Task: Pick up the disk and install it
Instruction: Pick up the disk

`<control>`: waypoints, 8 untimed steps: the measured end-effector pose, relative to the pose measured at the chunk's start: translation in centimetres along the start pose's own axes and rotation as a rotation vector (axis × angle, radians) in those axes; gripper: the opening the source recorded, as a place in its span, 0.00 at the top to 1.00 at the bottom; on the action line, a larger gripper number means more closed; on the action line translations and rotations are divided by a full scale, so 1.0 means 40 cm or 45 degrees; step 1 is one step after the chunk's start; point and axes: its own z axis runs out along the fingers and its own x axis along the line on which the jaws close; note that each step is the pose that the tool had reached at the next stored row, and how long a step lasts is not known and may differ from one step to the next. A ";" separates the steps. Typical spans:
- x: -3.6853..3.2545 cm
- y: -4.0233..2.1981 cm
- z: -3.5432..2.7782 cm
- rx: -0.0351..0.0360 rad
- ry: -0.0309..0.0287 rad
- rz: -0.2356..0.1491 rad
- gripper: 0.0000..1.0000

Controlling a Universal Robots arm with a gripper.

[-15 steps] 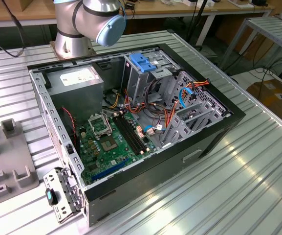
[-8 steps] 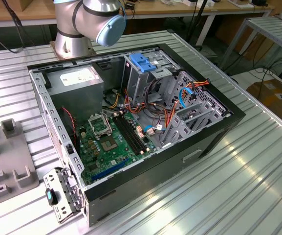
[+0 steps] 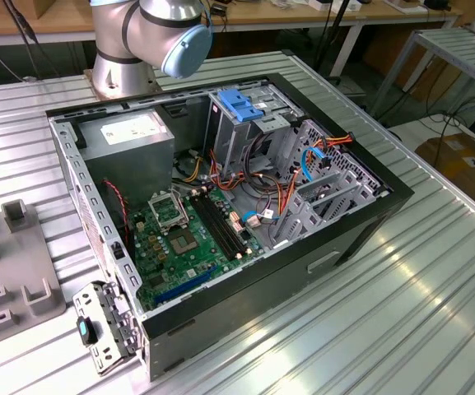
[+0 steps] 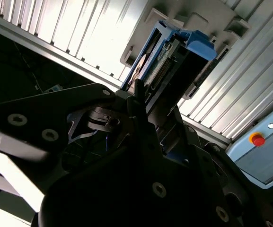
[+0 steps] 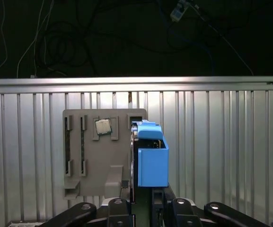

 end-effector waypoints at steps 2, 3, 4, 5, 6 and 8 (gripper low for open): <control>0.000 0.000 0.000 -0.0001 0.0000 0.000 0.65; 0.000 0.000 0.000 -0.0001 0.0000 0.000 0.65; 0.000 0.000 0.000 0.0000 0.0000 0.000 0.65; 0.000 0.000 0.000 -0.0001 0.0000 0.000 0.65; 0.000 0.000 0.000 0.0000 0.0000 0.000 0.65; 0.000 0.000 0.000 0.0000 0.0000 0.000 0.65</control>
